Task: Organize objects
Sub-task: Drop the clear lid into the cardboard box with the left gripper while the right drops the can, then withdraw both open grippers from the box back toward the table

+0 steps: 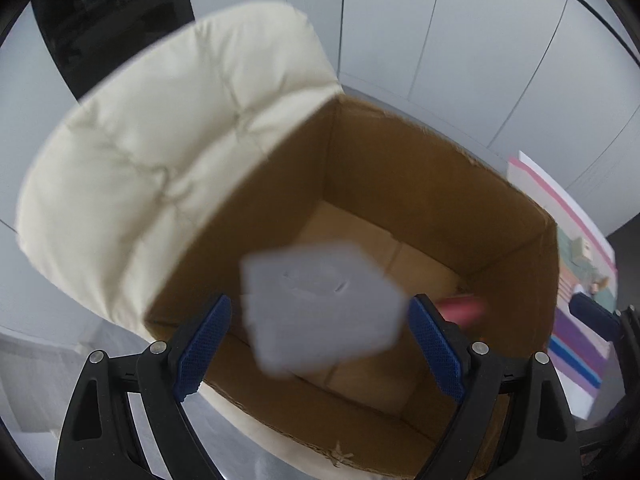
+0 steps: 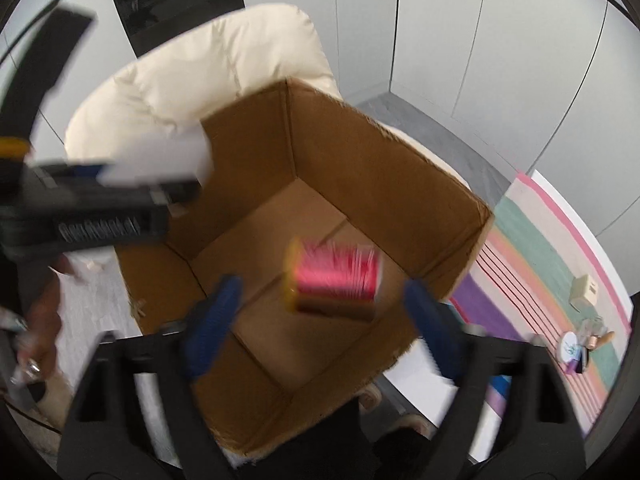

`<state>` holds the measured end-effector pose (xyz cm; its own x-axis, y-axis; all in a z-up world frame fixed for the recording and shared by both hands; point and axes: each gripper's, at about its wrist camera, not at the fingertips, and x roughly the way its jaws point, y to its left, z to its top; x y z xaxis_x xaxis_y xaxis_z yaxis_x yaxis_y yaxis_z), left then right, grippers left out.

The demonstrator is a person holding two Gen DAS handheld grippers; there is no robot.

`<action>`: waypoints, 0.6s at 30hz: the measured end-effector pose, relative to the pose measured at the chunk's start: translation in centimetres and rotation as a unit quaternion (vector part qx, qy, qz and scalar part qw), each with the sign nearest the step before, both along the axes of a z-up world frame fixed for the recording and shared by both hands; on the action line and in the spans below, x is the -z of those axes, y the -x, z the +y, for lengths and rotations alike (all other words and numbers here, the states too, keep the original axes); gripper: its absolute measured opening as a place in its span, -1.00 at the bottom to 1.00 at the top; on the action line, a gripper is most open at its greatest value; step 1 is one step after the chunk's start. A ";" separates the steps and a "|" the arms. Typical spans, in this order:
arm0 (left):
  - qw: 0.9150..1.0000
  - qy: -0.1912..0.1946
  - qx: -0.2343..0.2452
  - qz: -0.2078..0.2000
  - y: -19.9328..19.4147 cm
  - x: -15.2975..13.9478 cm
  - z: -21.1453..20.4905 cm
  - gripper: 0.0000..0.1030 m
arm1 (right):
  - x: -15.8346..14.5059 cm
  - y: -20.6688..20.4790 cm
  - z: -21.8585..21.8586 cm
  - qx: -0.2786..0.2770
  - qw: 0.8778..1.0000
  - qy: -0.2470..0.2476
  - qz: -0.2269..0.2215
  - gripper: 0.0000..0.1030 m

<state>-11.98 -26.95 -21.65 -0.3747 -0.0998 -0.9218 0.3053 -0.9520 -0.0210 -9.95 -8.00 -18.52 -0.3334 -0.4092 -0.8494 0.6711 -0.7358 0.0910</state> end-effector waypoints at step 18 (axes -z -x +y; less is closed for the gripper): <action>1.000 0.020 0.015 0.003 -1.1 -0.1 0.4 0.99 | 0.3 -0.2 0.1 0.012 1.000 0.010 -0.023 0.82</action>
<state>-10.89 -26.53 -21.52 -0.3836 -0.1256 -0.9149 0.2775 -0.9606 0.0155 -9.75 -7.85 -18.80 -0.3031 -0.4193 -0.8557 0.6486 -0.7487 0.1371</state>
